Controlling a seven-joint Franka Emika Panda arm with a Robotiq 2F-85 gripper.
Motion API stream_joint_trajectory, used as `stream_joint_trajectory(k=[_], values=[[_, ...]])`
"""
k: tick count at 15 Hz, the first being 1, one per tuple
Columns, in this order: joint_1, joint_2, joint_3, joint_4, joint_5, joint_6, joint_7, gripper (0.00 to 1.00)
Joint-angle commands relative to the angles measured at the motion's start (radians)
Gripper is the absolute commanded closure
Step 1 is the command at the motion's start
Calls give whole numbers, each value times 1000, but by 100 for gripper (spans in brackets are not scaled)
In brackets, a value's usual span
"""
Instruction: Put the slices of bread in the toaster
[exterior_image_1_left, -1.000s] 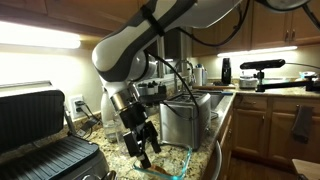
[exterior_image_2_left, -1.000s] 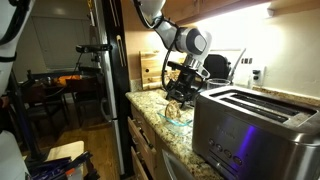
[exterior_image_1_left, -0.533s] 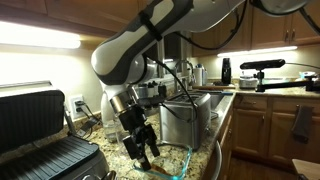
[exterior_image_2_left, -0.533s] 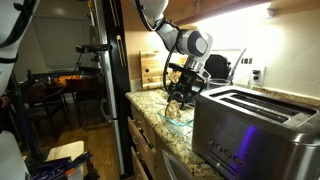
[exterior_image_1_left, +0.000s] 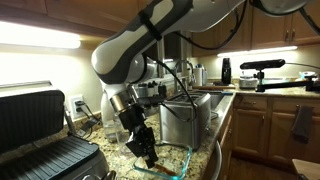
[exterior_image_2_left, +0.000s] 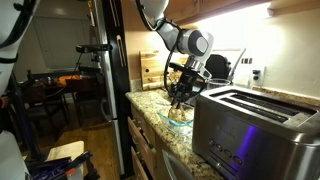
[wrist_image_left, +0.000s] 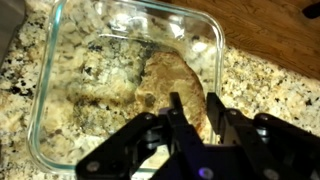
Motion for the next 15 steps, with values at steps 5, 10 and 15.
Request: stream_joint_trajectory(k=[5,10,15], values=[[-11,-1,-8,19,17,-24,-15,96],[-19,-7,-11,16,16,-26,-14,98],[-38,-56,-21,-12,23,-12,-4,96]])
